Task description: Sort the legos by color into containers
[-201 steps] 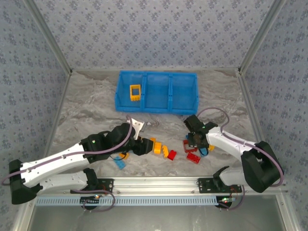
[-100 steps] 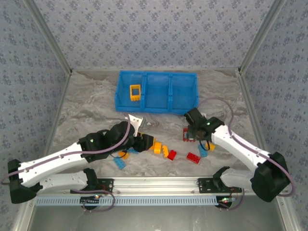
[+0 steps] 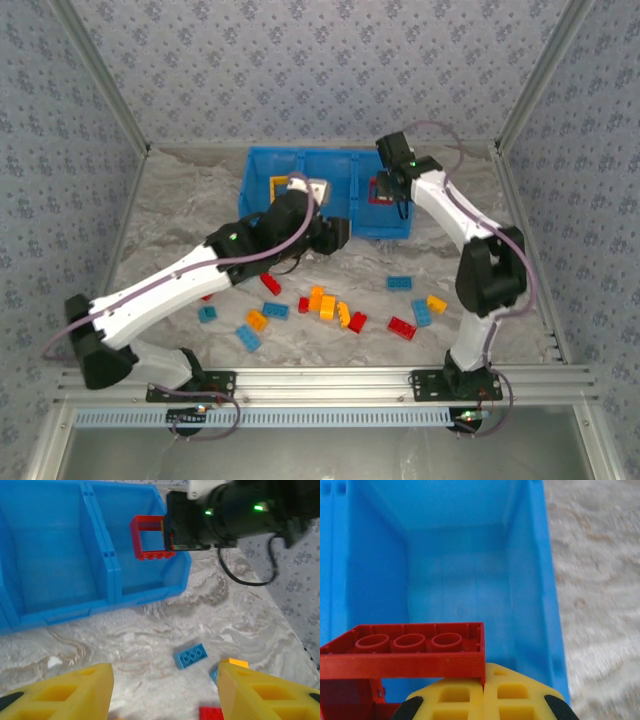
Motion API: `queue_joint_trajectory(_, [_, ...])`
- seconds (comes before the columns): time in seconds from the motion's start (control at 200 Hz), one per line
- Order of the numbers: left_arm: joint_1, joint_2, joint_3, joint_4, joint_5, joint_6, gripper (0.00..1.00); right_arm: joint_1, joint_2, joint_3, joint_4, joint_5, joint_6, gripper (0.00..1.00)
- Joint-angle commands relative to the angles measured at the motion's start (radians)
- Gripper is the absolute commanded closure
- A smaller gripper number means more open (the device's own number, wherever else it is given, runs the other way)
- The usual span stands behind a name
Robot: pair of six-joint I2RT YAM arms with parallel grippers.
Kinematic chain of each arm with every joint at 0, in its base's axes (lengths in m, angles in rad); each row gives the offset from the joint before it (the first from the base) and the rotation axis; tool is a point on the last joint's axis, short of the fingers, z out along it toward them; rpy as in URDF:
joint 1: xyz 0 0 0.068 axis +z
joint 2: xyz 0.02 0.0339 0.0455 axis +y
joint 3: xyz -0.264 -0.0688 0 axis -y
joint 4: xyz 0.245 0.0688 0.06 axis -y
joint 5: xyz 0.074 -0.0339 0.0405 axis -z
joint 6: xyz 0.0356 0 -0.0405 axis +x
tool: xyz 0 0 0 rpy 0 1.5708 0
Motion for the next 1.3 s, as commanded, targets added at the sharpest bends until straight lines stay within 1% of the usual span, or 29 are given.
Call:
queue_joint_trajectory(0.0, [0.003,0.105,0.136,-0.006,-0.019,0.085,0.43,-0.040,0.132,0.172,-0.001,-0.068,-0.079,0.98])
queue_joint_trajectory(0.105, [-0.003,0.238,0.246,-0.031,-0.061,0.125,0.44,-0.065,0.262,0.306,-0.031,-0.114,-0.085,0.98])
queue_joint_trajectory(0.24, [-0.016,0.380,0.360,-0.067,-0.172,0.161,0.45,-0.080,0.382,0.419,-0.057,-0.139,-0.094,0.97])
queue_joint_trajectory(0.355, [-0.007,0.460,0.437,-0.090,-0.144,0.158,0.45,-0.089,0.447,0.467,-0.067,-0.145,-0.095,0.97])
queue_joint_trajectory(0.475, [-0.008,0.494,0.472,-0.088,-0.122,0.154,0.45,-0.093,0.490,0.497,-0.052,-0.168,-0.102,0.96])
queue_joint_trajectory(0.635, [-0.008,0.492,0.463,-0.092,-0.117,0.149,0.46,-0.093,0.543,0.541,-0.053,-0.186,-0.102,0.95])
queue_joint_trajectory(0.68, [-0.008,0.487,0.457,-0.094,-0.118,0.146,0.46,-0.094,0.552,0.543,-0.051,-0.188,-0.099,0.94])
queue_joint_trajectory(0.76, [-0.008,0.467,0.438,-0.095,-0.120,0.138,0.46,-0.095,0.558,0.543,-0.052,-0.192,-0.093,0.87])
queue_joint_trajectory(0.854, [-0.010,0.436,0.410,-0.100,-0.133,0.127,0.46,-0.095,0.542,0.533,-0.053,-0.191,-0.091,0.76])
queue_joint_trajectory(0.939, [-0.011,0.397,0.378,-0.106,-0.144,0.112,0.46,-0.094,0.500,0.500,-0.033,-0.187,-0.097,0.70])
queue_joint_trajectory(0.999, [-0.011,0.364,0.350,-0.121,-0.162,0.096,0.46,-0.093,0.459,0.473,-0.015,-0.183,-0.100,0.67])
queue_joint_trajectory(1.074, [-0.006,0.309,0.305,-0.163,-0.206,0.056,0.46,-0.088,0.396,0.447,-0.004,-0.172,-0.107,0.66])
queue_joint_trajectory(1.184, [0.034,0.200,0.204,-0.289,-0.262,-0.083,0.45,-0.067,0.259,0.386,0.024,-0.117,-0.116,0.67])
queue_joint_trajectory(1.249, [0.086,0.117,0.107,-0.356,-0.263,-0.184,0.45,-0.048,0.146,0.300,0.073,-0.086,-0.115,0.66])
queue_joint_trajectory(1.294, [0.139,0.054,0.026,-0.397,-0.243,-0.251,0.45,-0.031,0.066,0.230,0.105,-0.068,-0.110,0.64])
